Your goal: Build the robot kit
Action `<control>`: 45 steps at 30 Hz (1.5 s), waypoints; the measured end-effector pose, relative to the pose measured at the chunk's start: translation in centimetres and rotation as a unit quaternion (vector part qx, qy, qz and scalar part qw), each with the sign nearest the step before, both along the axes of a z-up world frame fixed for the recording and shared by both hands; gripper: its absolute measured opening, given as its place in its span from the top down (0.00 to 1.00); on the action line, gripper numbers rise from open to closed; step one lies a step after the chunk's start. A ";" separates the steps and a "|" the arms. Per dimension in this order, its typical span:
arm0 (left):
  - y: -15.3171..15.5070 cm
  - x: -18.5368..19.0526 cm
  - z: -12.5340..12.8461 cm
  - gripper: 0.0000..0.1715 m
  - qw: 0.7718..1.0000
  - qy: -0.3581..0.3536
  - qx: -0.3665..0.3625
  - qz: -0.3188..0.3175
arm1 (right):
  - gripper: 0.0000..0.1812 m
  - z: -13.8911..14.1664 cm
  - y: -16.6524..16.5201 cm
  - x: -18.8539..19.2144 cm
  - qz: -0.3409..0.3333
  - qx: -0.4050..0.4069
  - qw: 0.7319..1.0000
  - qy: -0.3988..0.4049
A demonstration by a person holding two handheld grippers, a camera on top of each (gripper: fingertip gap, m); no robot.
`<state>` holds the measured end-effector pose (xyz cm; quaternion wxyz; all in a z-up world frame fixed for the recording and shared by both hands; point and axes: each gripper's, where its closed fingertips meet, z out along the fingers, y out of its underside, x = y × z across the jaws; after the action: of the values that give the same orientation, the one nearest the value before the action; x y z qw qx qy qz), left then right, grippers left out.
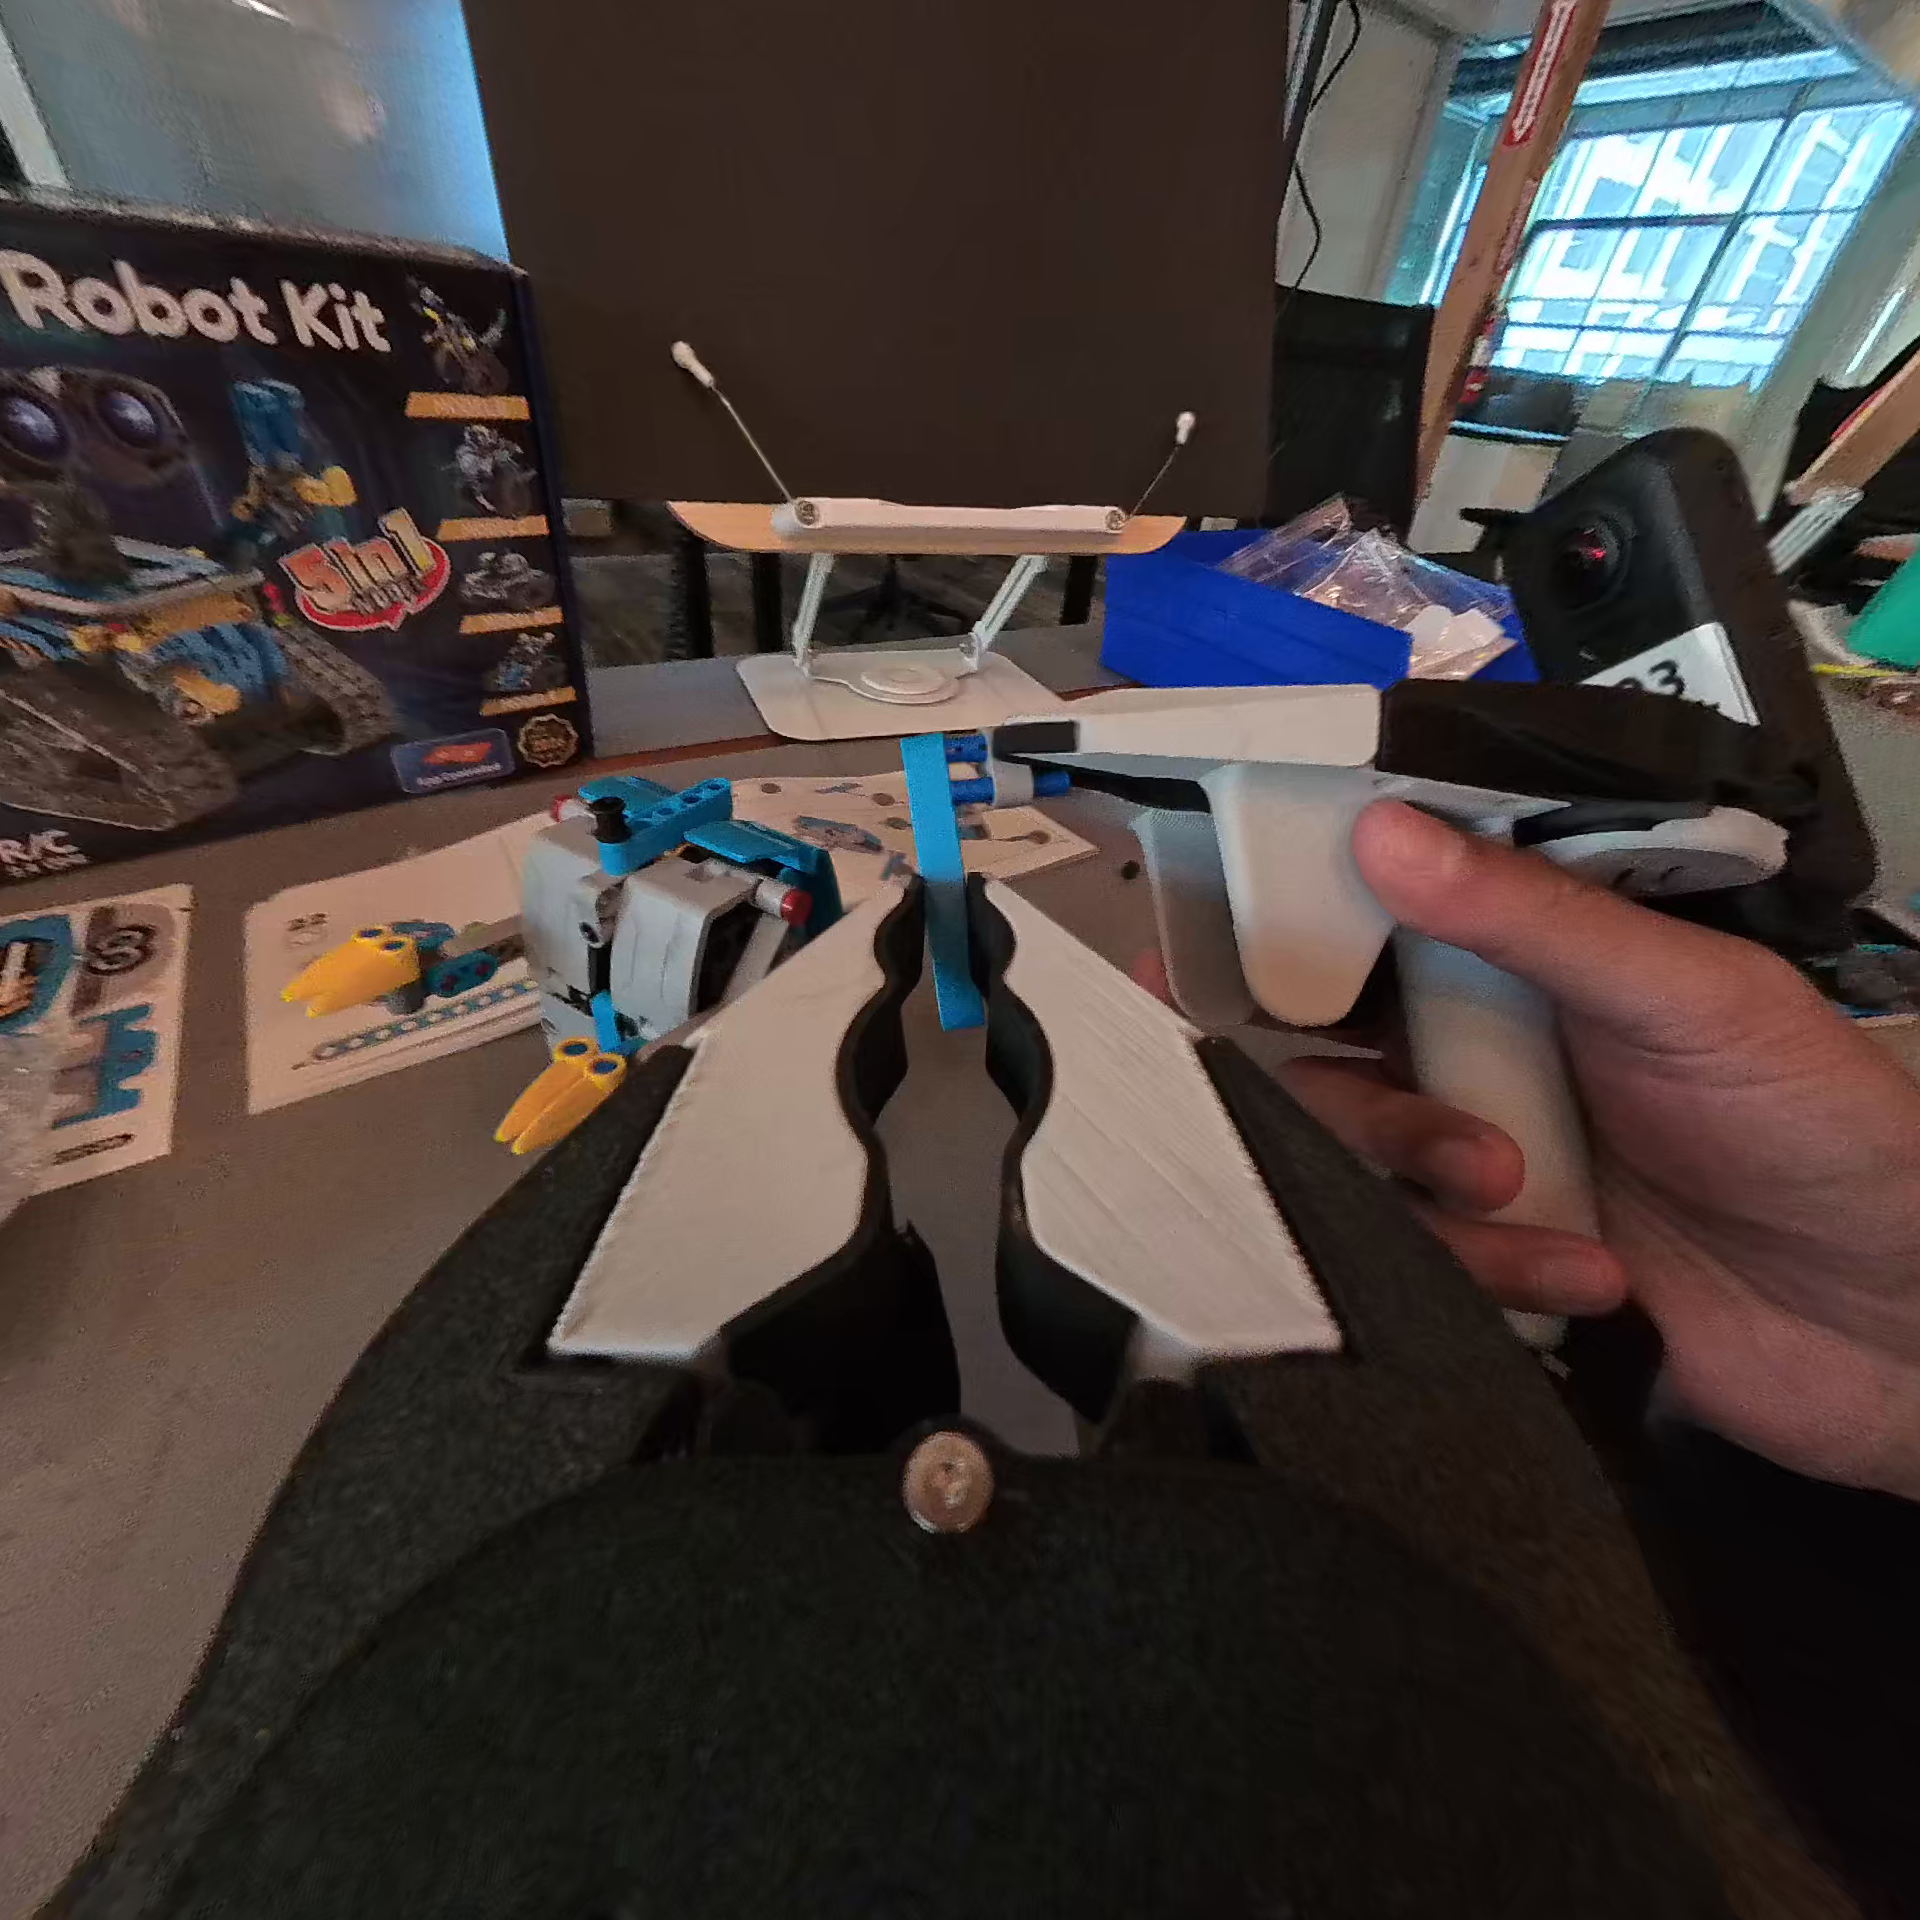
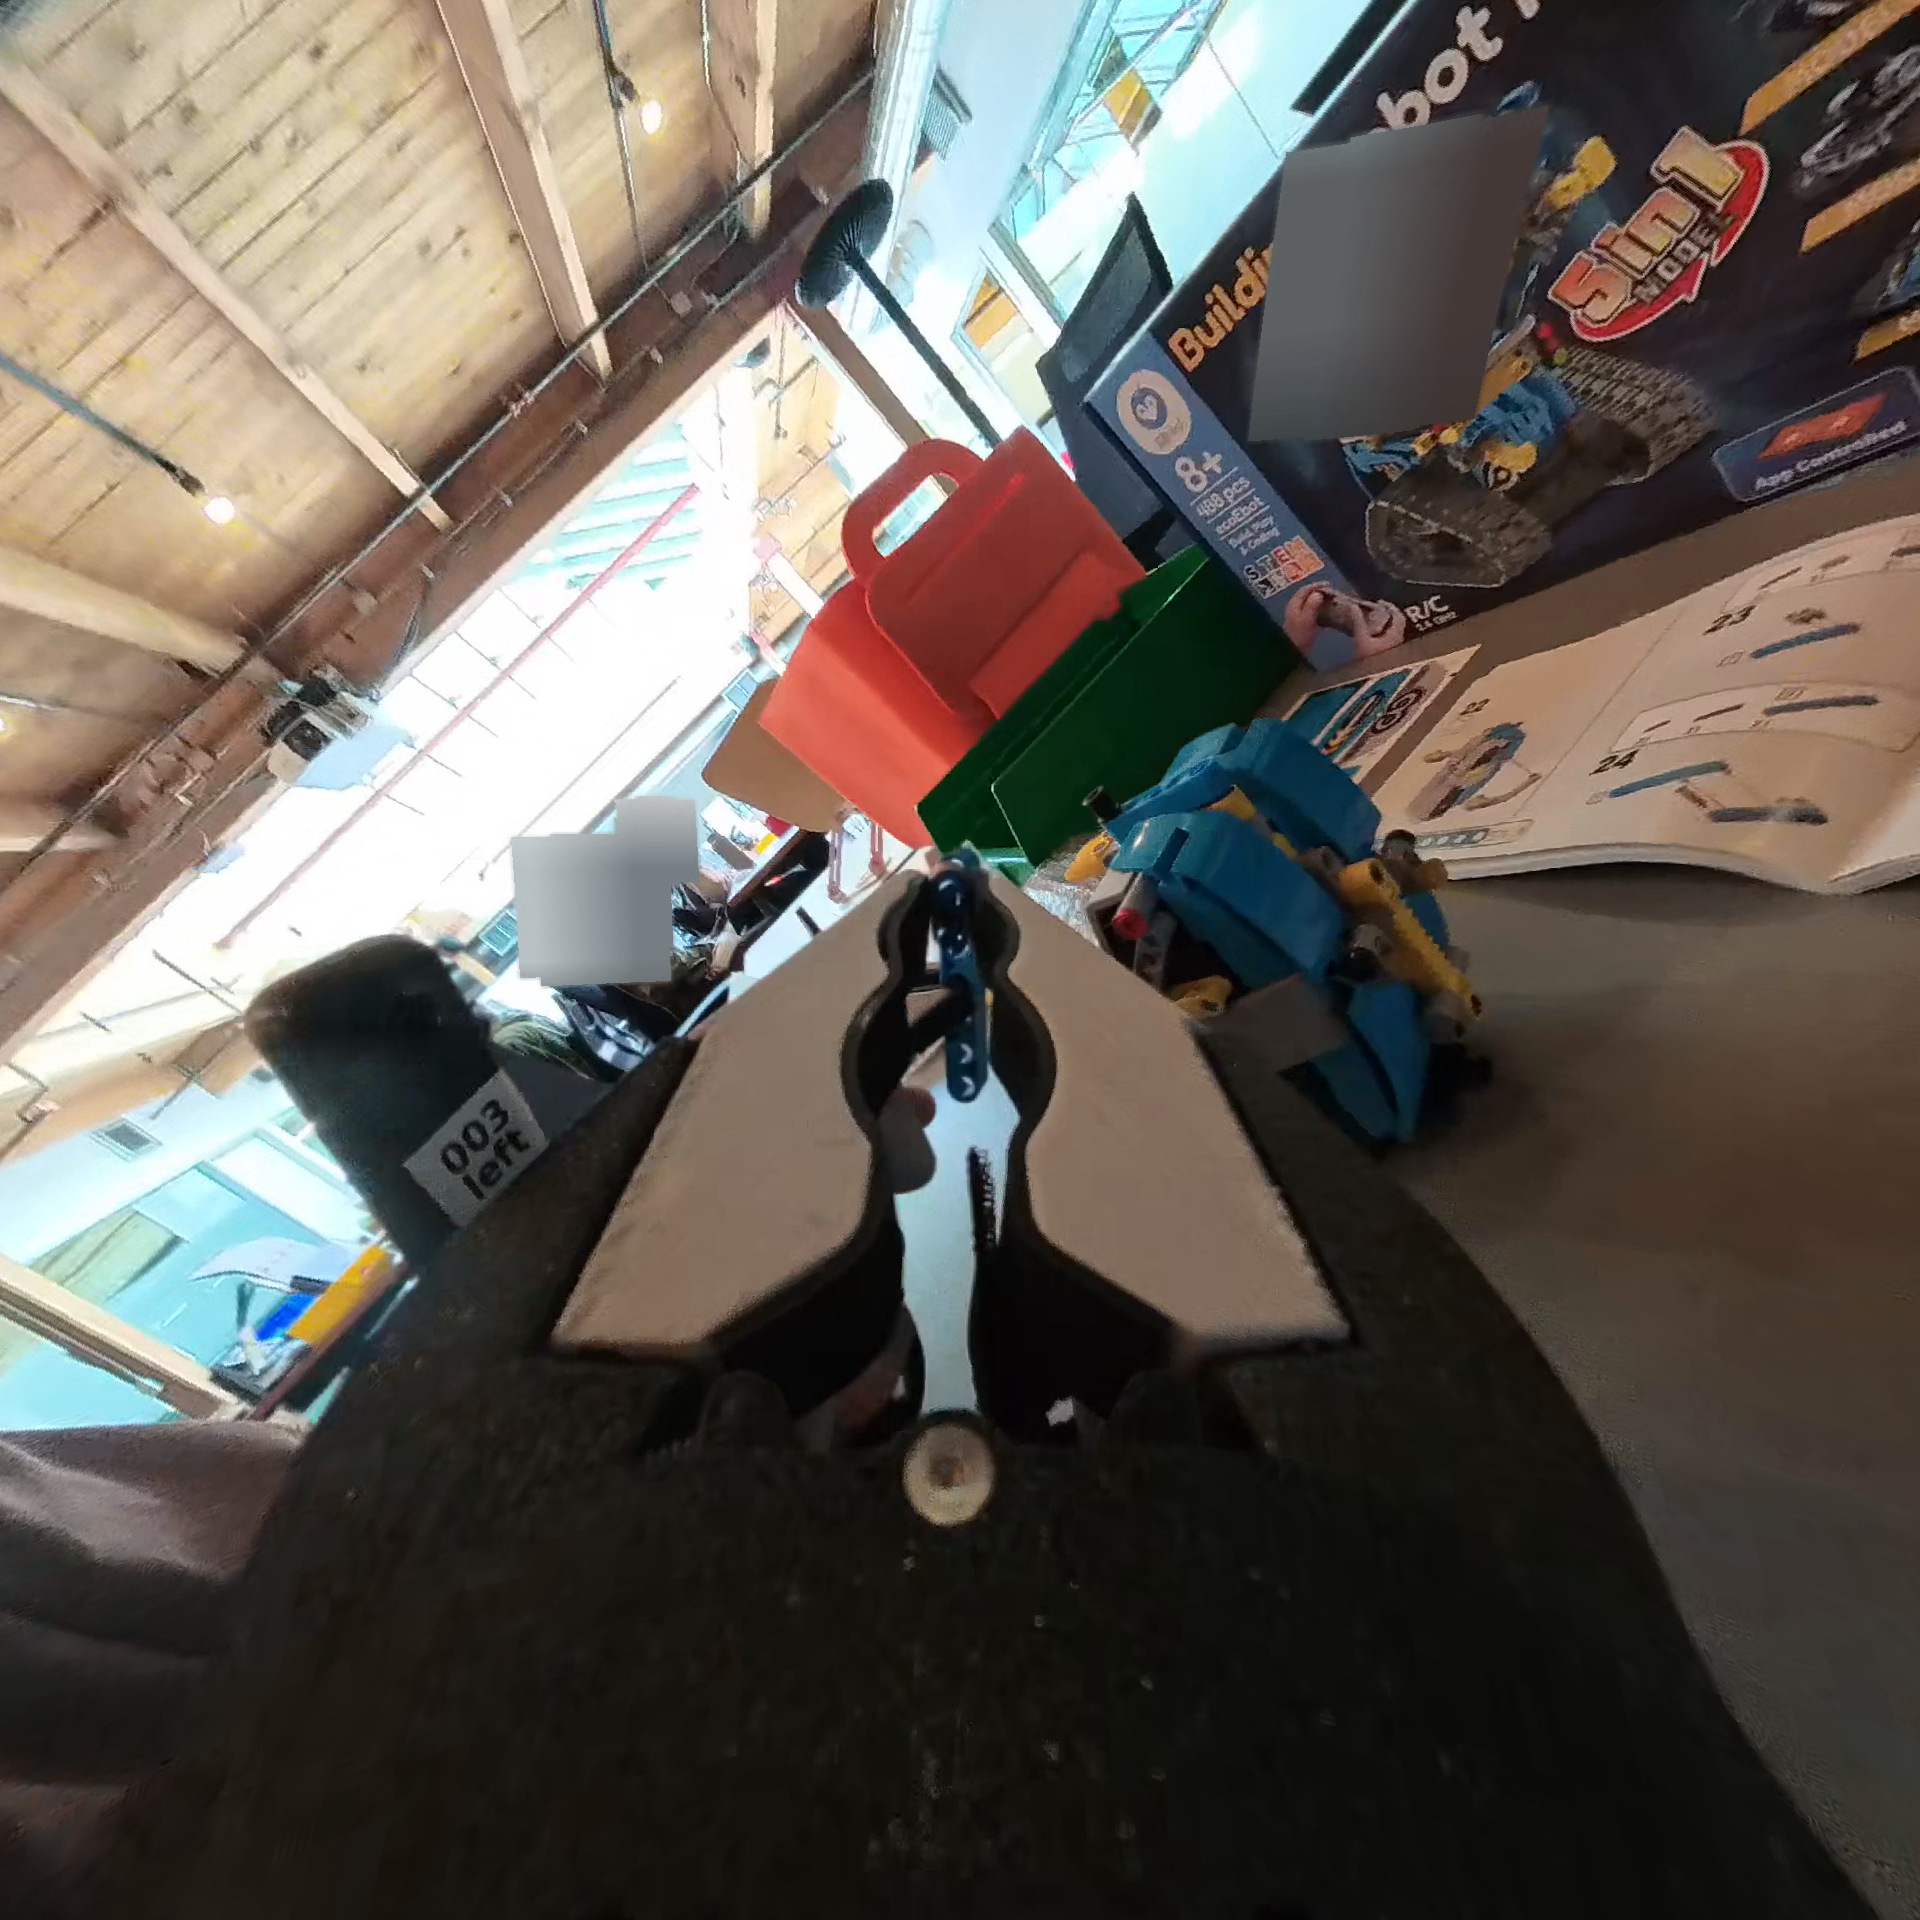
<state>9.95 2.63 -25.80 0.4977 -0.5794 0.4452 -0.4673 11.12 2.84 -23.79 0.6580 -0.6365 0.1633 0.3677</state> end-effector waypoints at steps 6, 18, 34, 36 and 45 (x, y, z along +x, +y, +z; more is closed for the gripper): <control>-0.4 -0.2 0.7 0.96 0.996 0.001 0.075 0.040 | 0.97 0.6 -0.5 -0.1 -0.043 0.016 0.998 -0.047; -0.2 -0.5 1.0 0.96 0.987 0.013 0.150 0.058 | 0.97 0.9 -0.2 -0.5 -0.014 0.030 0.999 -0.036; 0.2 -1.7 -1.3 0.96 0.983 0.085 0.162 0.019 | 0.96 -3.1 -0.7 -0.4 0.092 -0.088 0.973 -0.191; 0.1 -2.5 -3.8 0.96 0.971 0.154 0.182 -0.016 | 0.96 -9.6 -2.1 0.8 0.151 -0.231 0.910 -0.310; -2.3 -3.8 -8.7 0.96 0.944 0.269 0.130 -0.137 | 0.94 -14.7 -5.4 0.6 0.269 -0.319 0.873 -0.251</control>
<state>6.10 0.36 -34.54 0.3615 -0.5470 0.6945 -0.2962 11.77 -2.53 -38.46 0.3138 -0.9021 -0.0766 0.2862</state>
